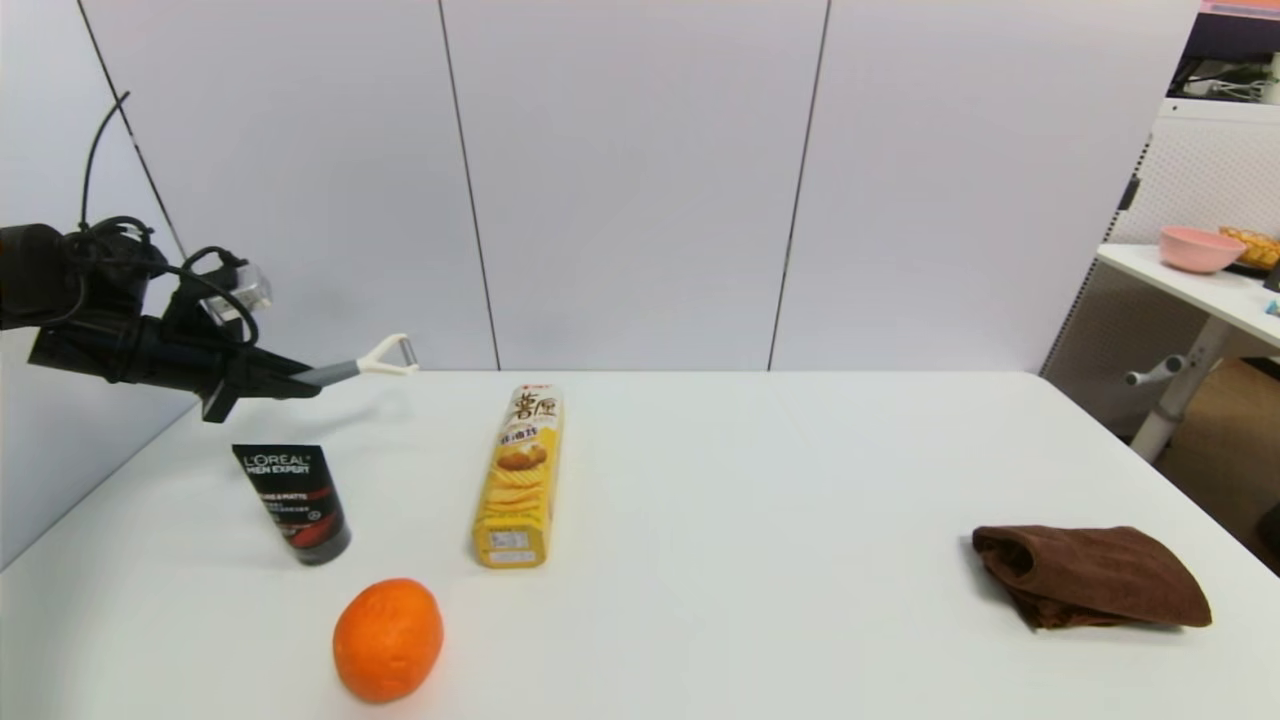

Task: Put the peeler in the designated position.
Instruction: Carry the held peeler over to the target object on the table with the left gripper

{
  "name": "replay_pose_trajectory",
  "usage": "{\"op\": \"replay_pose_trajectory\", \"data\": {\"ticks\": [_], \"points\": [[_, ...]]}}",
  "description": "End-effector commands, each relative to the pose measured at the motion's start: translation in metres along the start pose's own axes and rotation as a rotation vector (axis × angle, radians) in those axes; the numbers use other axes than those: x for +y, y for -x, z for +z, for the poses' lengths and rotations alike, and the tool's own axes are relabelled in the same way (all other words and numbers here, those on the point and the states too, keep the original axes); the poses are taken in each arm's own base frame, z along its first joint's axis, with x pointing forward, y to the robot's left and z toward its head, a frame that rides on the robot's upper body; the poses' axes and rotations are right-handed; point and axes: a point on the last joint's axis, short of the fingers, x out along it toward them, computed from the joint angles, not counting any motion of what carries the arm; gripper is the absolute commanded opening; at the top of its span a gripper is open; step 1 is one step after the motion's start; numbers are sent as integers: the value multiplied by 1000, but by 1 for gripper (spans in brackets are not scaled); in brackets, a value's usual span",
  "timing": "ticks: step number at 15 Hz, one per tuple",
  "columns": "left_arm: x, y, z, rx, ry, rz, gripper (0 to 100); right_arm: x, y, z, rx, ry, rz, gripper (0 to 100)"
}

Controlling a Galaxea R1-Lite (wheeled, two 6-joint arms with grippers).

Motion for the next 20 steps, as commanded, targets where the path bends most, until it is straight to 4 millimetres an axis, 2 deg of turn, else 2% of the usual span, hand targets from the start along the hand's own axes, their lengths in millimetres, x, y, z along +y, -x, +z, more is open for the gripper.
{"op": "replay_pose_trajectory", "data": {"ticks": [1,5,15,16,20], "points": [[4,-36,-12,-3,11,-70,0,0,0,0,1,0,-1,100],[2,-51,-22,8,29,-107,0,0,0,0,1,0,1,100],[5,-50,-26,13,37,-103,0,0,0,0,1,-3,1,100],[5,-49,-27,15,38,-101,100,0,0,0,1,0,-1,100],[6,-46,-24,16,30,-97,100,0,0,0,1,0,-1,100]]}}
